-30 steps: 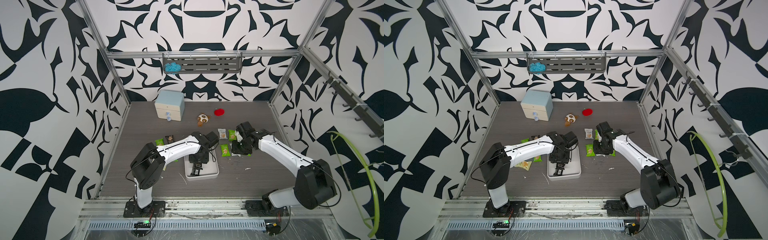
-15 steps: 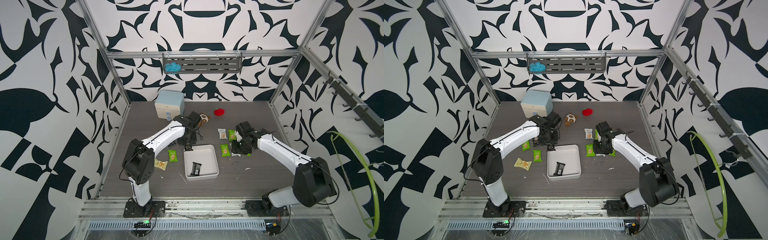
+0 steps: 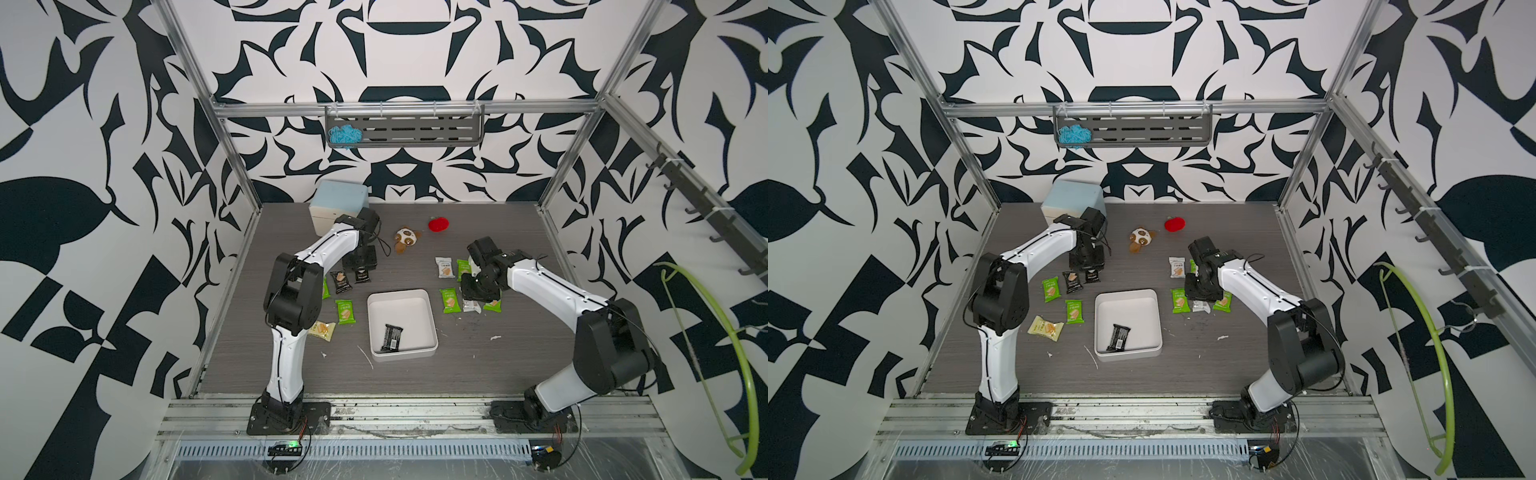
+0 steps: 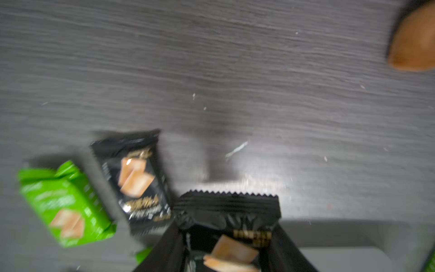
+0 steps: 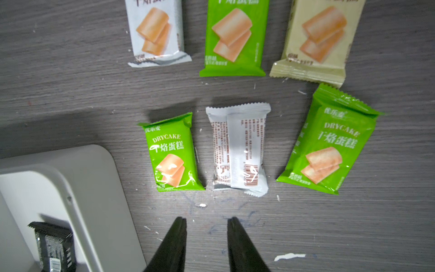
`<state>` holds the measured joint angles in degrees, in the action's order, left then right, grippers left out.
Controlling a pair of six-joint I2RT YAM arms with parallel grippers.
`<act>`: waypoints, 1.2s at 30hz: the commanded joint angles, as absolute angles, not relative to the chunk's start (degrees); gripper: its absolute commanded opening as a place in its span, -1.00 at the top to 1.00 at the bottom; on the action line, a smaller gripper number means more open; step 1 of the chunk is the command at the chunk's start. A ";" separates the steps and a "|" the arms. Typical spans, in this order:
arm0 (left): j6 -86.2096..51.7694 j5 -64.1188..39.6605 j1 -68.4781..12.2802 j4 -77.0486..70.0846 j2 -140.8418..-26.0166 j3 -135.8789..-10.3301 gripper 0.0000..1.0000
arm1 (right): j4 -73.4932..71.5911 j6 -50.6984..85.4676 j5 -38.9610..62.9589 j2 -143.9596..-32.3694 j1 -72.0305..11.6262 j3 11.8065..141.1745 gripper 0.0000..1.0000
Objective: Take the cookies out of the storage box
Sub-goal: Place the cookie at the center of the board, then pick up the cookie from the storage box.
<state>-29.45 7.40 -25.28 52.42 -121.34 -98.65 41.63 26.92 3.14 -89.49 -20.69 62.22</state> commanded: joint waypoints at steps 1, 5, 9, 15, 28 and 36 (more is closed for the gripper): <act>-28.04 6.76 -24.40 50.86 -123.72 -100.58 -0.03 | 41.17 28.65 1.85 -89.03 -20.48 63.64 0.30; -27.79 6.86 -23.71 50.62 -126.90 -102.66 -0.03 | 41.22 29.27 1.52 -88.95 -20.48 62.89 0.30; -27.60 6.77 -23.51 50.80 -129.12 -103.83 -0.03 | 41.20 29.64 1.25 -88.99 -20.39 62.49 0.30; -27.77 6.77 -23.52 50.89 -129.18 -104.12 -0.23 | 41.69 29.54 1.19 -88.35 -20.30 62.71 0.30; -33.83 8.64 -28.11 50.98 -110.83 -93.68 -0.42 | 41.72 27.50 4.53 -85.46 -20.30 61.21 0.28; -42.66 13.23 -41.28 50.33 -99.35 -83.49 -0.43 | 41.26 26.37 7.72 -82.51 -20.30 58.48 0.28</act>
